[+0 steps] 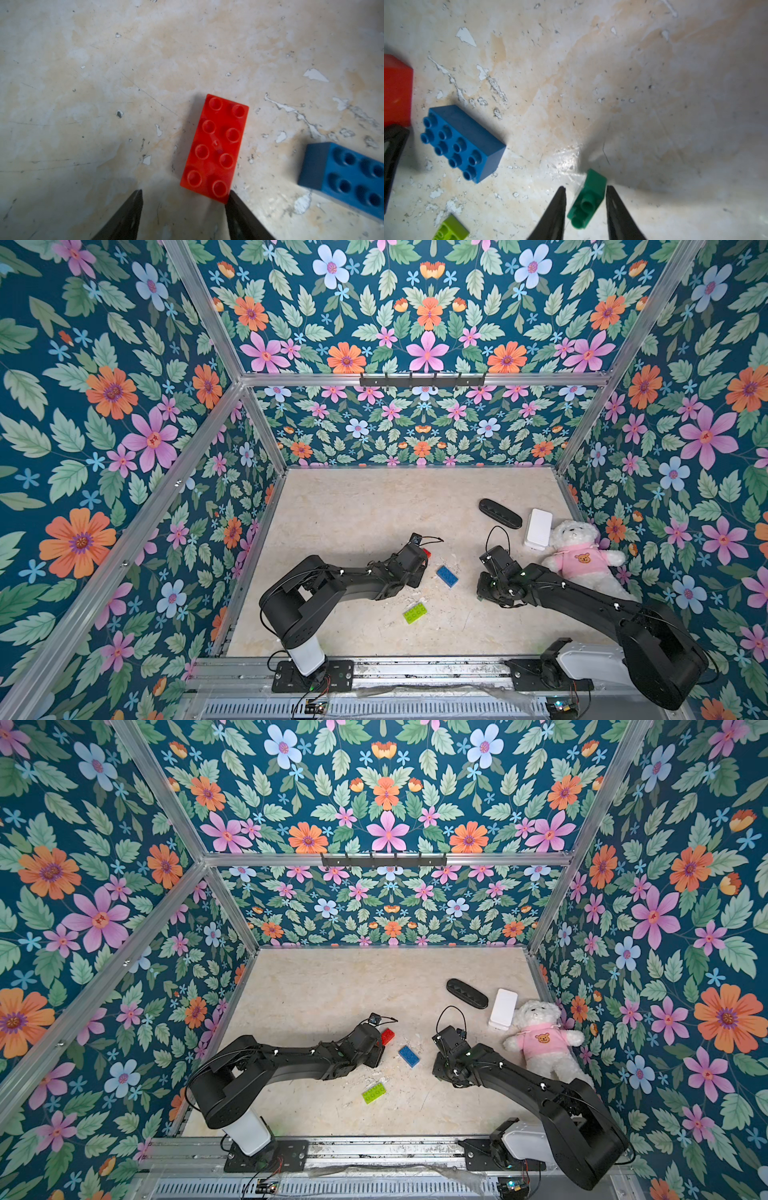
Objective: Assemble the number 5 with lego
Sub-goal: Pick up the lego brick from the center of the board.
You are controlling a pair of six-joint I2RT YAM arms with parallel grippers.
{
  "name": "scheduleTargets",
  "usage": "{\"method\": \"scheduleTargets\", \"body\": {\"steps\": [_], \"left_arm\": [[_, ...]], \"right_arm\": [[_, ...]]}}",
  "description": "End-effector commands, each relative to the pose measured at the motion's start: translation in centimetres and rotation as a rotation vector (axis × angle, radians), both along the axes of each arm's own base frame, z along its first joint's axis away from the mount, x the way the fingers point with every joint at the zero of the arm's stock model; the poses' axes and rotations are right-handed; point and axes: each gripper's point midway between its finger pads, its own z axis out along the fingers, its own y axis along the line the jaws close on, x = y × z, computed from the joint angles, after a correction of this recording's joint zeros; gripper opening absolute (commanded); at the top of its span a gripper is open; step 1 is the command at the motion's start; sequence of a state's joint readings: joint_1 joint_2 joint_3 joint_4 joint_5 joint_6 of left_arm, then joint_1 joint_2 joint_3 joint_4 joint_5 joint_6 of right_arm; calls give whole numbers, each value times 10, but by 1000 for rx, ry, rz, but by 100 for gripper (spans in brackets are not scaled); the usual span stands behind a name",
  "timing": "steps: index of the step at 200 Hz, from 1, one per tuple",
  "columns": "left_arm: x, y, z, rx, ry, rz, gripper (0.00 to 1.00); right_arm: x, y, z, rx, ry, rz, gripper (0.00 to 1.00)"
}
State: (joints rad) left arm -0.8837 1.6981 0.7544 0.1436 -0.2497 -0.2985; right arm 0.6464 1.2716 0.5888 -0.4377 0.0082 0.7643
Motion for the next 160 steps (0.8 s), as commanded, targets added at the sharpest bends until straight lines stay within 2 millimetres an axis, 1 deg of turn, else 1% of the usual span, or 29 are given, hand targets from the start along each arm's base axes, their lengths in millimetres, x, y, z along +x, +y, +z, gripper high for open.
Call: {"method": "scheduleTargets", "body": {"steps": [1, 23, 54, 97, 117, 143, 160], "left_arm": [[5, 2, 2, -9, -19, 20, 65], [7, 4, 3, -16, -20, 26, 65], [10, 6, 4, -17, -24, 29, 65], [14, 9, 4, -22, -25, 39, 64], [16, 11, 5, -24, -27, 48, 64], [18, 14, 6, -39, -27, 60, 64], [19, 15, 9, -57, -25, 65, 61]], "right_arm": [[-3, -7, -1, -34, 10, -8, 36], [-4, -8, 0, -41, 15, -7, 35], [-6, -8, -2, -43, 26, -1, 28], [-9, -4, -3, -35, 40, 15, 24], [-11, -4, -5, -43, 49, 26, 19], [-9, -2, -1, -46, 40, 37, 14], [-5, 1, 6, -39, 21, 52, 13]]}}
